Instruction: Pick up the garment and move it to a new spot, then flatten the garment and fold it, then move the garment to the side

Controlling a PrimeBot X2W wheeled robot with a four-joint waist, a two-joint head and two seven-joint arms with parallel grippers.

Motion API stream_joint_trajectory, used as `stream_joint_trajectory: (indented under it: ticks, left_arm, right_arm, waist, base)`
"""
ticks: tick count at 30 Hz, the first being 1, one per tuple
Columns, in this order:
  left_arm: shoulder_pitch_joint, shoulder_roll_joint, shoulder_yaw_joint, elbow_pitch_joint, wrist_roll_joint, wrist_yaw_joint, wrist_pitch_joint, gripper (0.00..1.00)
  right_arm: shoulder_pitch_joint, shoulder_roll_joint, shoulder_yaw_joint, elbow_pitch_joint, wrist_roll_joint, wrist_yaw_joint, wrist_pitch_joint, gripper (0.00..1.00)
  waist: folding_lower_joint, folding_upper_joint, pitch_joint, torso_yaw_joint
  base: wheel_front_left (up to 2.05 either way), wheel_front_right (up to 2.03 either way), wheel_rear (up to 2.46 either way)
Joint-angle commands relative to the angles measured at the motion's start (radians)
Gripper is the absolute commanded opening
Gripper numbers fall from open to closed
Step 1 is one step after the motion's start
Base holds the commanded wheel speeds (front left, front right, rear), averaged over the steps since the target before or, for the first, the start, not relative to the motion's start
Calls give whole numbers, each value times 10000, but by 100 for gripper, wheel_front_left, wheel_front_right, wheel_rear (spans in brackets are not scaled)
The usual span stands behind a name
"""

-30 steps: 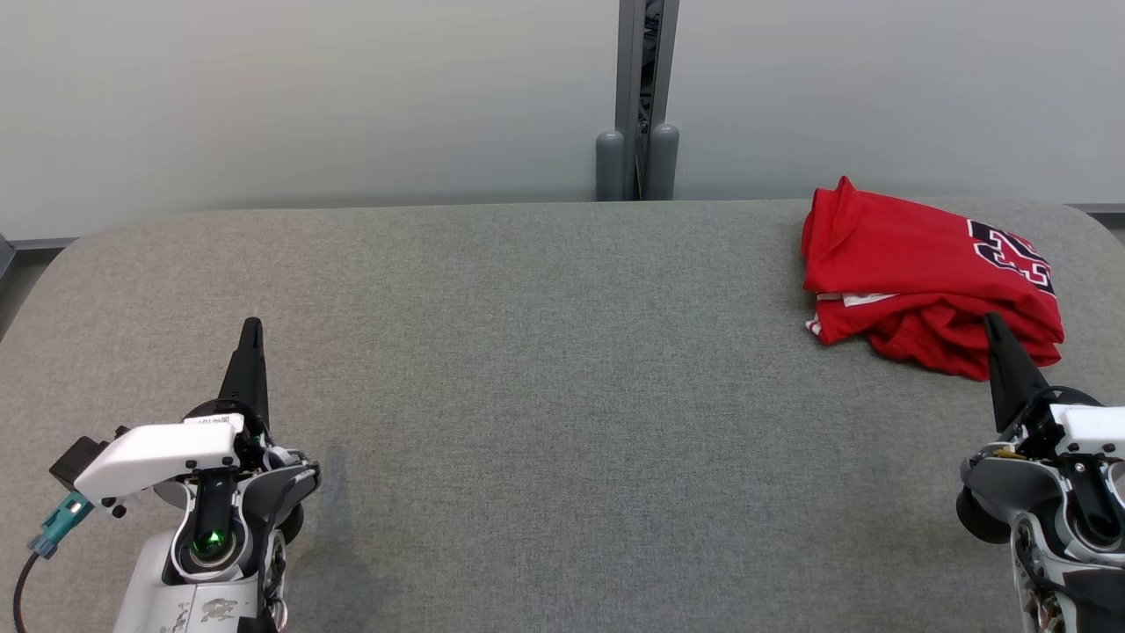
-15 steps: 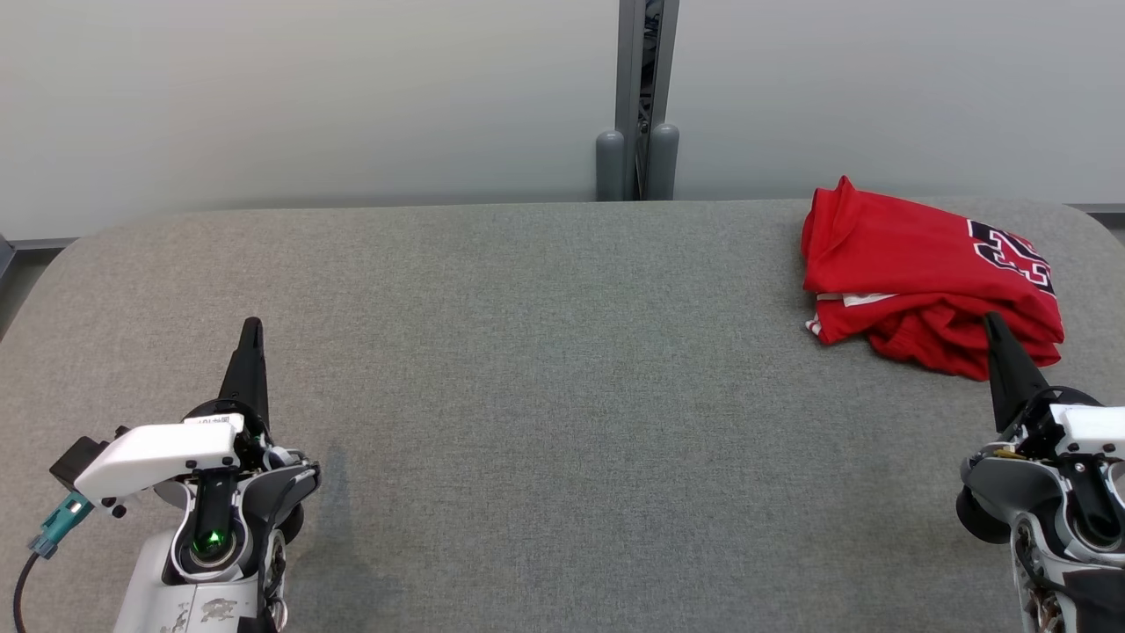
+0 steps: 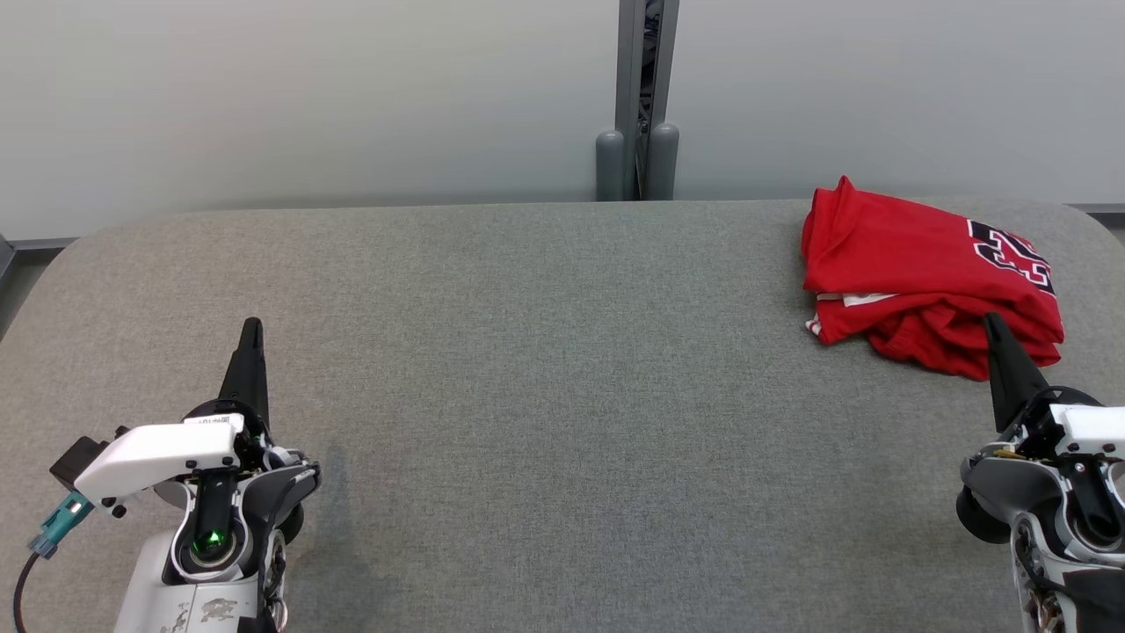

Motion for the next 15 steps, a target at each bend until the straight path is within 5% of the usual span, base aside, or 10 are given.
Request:
stream_joint_trajectory:
  ticks: [1, 15]
  left_arm:
    - [-136, 59, 2, -2, -13, -38, 9, 0]
    - [-136, 59, 2, -3, -14, -38, 9, 0]
  right_arm:
    - [-57, -46, 1, 2, 53, 4, 71, 0]
    - [-57, -47, 3, 2, 54, 4, 70, 0]
  waist:
    - [0, 0, 0, 0]
    - [0, 0, 0, 0]
  base:
    - [0, 0, 0]
    - [0, 0, 0]
